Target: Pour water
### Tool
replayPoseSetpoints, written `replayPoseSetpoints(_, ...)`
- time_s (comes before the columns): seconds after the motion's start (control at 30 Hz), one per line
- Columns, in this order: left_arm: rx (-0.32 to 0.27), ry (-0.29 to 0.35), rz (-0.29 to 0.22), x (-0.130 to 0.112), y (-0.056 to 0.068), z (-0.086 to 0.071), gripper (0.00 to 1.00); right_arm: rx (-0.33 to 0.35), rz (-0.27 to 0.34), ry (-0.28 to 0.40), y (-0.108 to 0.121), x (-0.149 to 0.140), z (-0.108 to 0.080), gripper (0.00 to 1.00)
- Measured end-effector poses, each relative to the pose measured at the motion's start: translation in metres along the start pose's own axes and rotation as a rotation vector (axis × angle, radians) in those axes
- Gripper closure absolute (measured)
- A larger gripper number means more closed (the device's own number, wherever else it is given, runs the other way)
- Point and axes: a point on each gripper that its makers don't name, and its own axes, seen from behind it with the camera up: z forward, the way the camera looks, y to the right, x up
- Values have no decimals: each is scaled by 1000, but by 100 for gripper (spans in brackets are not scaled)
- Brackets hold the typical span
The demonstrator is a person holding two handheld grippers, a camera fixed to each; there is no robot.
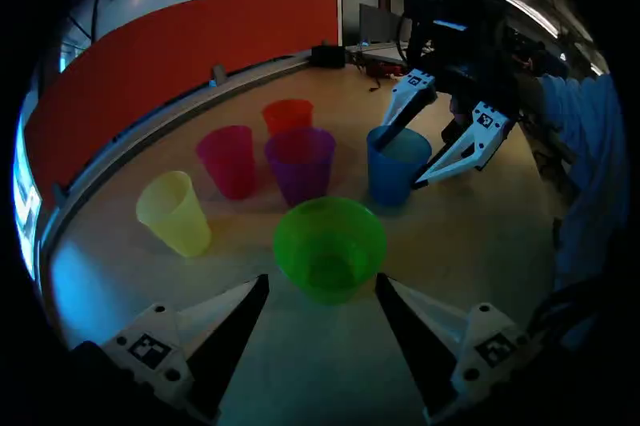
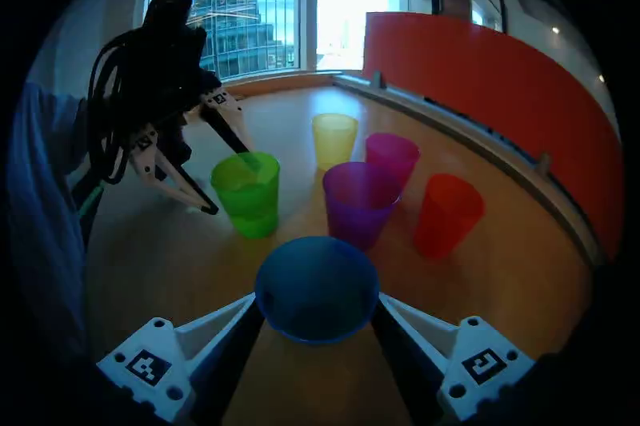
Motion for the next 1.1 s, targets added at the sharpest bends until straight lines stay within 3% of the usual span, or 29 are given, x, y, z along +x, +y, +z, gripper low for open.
replayPoseSetpoints(0.1,2,7,-12,0,-1,-5,0,-5,-1,-2,1,-1,0,9)
replayPoseSetpoints(0.23,11,15,-24,1,-4,-11,1,-8,3,-6,0,-2,-2,1)
replayPoseSetpoints(0.47,24,32,-31,2,0,-22,1,-15,14,-20,-3,-9,-11,0)
replayPoseSetpoints(0.8,83,77,-60,-1,-3,-46,1,-76,46,8,-1,-20,-40,1)
replayPoseSetpoints(1.1,192,158,-104,0,-13,-75,1,-164,117,73,2,-26,-72,1)
